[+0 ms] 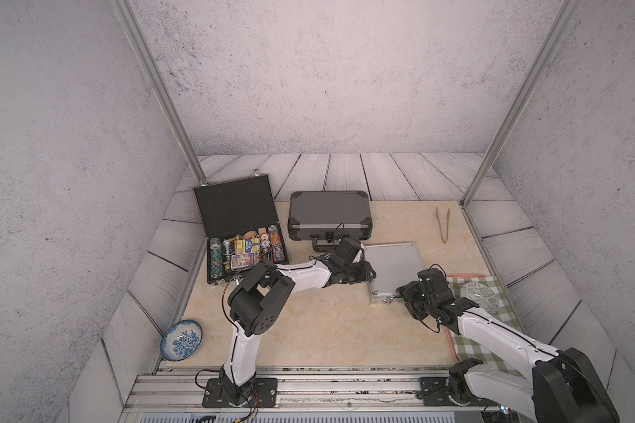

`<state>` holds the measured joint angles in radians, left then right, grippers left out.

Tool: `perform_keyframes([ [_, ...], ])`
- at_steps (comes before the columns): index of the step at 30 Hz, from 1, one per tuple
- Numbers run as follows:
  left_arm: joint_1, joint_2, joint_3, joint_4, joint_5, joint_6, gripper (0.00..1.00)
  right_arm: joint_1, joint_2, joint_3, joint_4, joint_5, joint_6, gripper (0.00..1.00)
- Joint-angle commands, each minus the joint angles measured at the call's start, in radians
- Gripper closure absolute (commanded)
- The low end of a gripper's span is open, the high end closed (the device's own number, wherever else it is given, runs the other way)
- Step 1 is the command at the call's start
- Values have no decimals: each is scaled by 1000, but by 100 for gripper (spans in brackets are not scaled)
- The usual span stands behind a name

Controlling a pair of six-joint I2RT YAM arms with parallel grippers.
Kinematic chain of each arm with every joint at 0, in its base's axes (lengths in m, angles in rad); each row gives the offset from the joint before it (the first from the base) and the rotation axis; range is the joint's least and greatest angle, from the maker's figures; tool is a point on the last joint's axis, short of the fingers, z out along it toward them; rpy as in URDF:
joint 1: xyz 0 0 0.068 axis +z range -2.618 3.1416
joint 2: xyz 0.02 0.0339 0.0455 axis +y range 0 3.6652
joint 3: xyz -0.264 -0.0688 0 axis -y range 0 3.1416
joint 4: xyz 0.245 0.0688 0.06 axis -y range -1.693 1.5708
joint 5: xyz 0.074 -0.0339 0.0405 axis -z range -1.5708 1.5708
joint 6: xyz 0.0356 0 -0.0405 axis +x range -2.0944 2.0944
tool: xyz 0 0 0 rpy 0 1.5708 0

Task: Close the poker set cases
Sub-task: Move the poker set case to the center of the board.

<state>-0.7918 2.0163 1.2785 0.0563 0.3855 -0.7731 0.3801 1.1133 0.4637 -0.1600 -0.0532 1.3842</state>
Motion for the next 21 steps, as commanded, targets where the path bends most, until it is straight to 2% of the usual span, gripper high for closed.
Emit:
perform_keyframes([
  [1,4,54,29,-56,6,42,58,-9,11,11,-56,74,-9,44],
  [11,32,100,123,-101,11,72,57,-21,26,65,-126,192,-116,51],
  [21,55,164,245,-148,31,104,57,-26,88,81,-88,177,-137,52],
])
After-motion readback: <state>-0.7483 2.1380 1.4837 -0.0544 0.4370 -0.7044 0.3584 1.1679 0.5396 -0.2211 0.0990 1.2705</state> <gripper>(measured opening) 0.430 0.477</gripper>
